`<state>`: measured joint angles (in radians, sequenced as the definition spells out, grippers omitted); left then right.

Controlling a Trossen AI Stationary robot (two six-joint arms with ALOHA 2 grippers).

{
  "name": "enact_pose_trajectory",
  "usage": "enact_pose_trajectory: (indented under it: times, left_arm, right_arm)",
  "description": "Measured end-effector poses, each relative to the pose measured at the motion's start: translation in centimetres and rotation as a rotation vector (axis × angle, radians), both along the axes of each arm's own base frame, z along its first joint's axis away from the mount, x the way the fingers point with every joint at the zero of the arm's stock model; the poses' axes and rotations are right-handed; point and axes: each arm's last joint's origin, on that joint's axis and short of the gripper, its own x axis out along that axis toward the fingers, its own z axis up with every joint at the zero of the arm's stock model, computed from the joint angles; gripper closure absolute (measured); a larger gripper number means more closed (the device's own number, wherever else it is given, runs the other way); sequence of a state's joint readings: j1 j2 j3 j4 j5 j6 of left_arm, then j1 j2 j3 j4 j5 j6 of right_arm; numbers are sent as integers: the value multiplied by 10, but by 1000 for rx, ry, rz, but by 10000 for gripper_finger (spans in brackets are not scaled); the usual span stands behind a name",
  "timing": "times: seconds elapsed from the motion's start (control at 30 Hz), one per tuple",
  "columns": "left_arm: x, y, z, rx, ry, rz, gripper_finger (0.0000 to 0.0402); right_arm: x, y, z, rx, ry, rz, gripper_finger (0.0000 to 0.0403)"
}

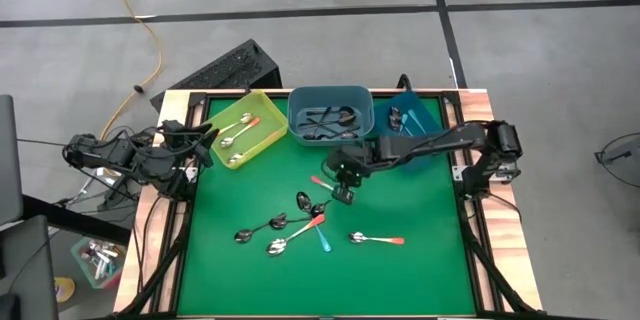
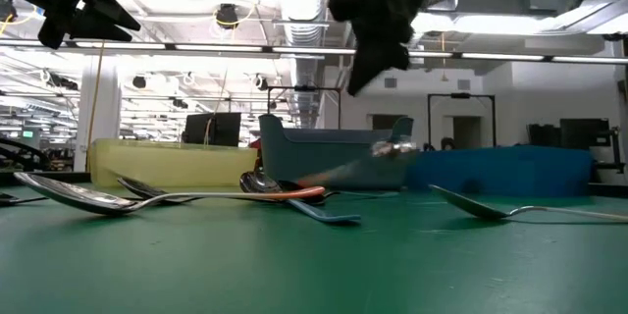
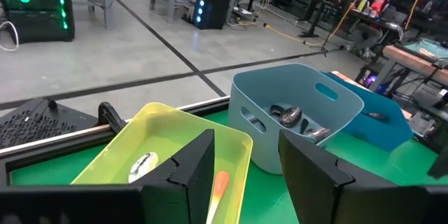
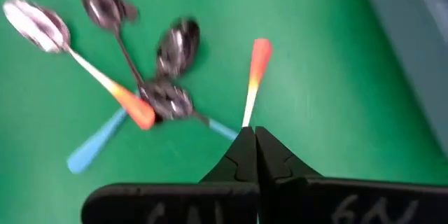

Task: Sort silverware by color (type)
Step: Put the orange spoon into the yellow bin

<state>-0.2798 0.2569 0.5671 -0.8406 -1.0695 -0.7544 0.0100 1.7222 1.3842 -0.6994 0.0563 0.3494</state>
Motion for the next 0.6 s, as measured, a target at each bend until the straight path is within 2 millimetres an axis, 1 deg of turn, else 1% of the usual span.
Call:
enact_pose_trajectory:
  times: [0.13, 0.23, 0.43, 0.6]
  left_arm:
    - [0, 0, 0, -3, -3, 1, 258]
    - [0, 0, 0, -8, -9, 2, 258]
    - [0, 0, 0, -17, -8, -9, 258]
    - [0, 0, 0, -26, -17, -9, 258]
  right_arm:
    - [6, -9, 18, -19, -64, -18, 402]
    - [4, -16, 18, -9, -49, -77, 387]
    - [0, -19, 9, -7, 9, -92, 317]
    - [-2, -24, -2, -15, 20, -86, 256]
